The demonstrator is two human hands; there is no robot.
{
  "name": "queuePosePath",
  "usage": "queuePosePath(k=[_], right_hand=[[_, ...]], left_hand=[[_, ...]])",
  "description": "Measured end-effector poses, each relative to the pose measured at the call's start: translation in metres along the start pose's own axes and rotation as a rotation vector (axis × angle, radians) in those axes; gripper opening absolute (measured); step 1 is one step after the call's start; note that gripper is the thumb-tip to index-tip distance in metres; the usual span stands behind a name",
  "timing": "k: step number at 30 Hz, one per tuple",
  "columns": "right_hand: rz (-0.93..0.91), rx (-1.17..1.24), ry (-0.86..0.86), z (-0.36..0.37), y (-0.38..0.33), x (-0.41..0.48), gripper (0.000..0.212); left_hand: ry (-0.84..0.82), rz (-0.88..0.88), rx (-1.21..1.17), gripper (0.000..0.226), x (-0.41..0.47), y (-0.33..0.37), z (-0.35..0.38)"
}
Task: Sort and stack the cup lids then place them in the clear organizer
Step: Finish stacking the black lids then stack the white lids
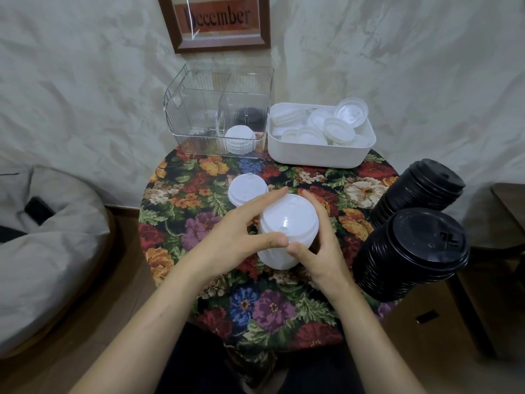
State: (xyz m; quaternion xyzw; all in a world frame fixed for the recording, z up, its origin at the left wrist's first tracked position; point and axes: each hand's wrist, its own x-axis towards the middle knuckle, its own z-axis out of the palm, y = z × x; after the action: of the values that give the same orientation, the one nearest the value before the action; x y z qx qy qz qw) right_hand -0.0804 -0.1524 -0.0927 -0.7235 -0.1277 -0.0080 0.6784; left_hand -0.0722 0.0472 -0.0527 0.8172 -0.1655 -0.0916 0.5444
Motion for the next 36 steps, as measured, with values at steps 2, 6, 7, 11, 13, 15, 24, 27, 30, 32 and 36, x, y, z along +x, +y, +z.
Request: queuePosePath(k=[2,6,7,11,13,15,24,27,30,32,36], right_hand=[[0.002,-0.013,0.007,0.000,0.002,0.001,0.100],[0.002,-0.034,0.019,0.001,0.001,0.002,0.092],[0.001,-0.034,0.019,0.002,0.001,0.002,0.093],[0.005,-0.032,0.009,0.002,0.000,0.002,0.093],[0.007,-0.030,0.012,0.002,-0.001,0.002,0.091],[0.010,-0.022,0.014,0.002,-0.001,0.002,0.091],[0.024,-0.006,-0.002,0.001,-0.001,0.002,0.094],[0.027,0.006,-0.008,0.001,0.000,0.002,0.102],[0.019,0.014,-0.012,0.002,0.000,0.002,0.100],[0.016,0.013,-0.012,0.001,0.000,0.002,0.101],[0.008,0.007,-0.026,0.001,-0.001,0.002,0.098]], left_hand=[[-0.013,0.013,-0.031,0.077,0.001,-0.002,-0.001],[0.183,0.055,-0.045,0.049,0.015,-0.011,-0.014],[0.285,0.034,-0.016,0.046,0.021,-0.019,-0.020],[0.384,-0.112,0.292,0.068,0.039,-0.048,-0.031],[0.324,-0.145,0.424,0.082,0.047,-0.053,-0.029],[0.301,-0.156,0.522,0.085,0.053,-0.055,-0.026],[0.298,-0.027,-0.070,0.058,0.035,0.005,-0.030],[0.037,0.033,-0.148,0.058,0.019,0.029,-0.028],[-0.105,0.033,0.031,0.069,0.015,0.028,-0.024],[-0.085,0.032,0.139,0.074,0.015,0.028,-0.021],[-0.012,0.012,0.138,0.080,0.009,0.023,-0.016]])
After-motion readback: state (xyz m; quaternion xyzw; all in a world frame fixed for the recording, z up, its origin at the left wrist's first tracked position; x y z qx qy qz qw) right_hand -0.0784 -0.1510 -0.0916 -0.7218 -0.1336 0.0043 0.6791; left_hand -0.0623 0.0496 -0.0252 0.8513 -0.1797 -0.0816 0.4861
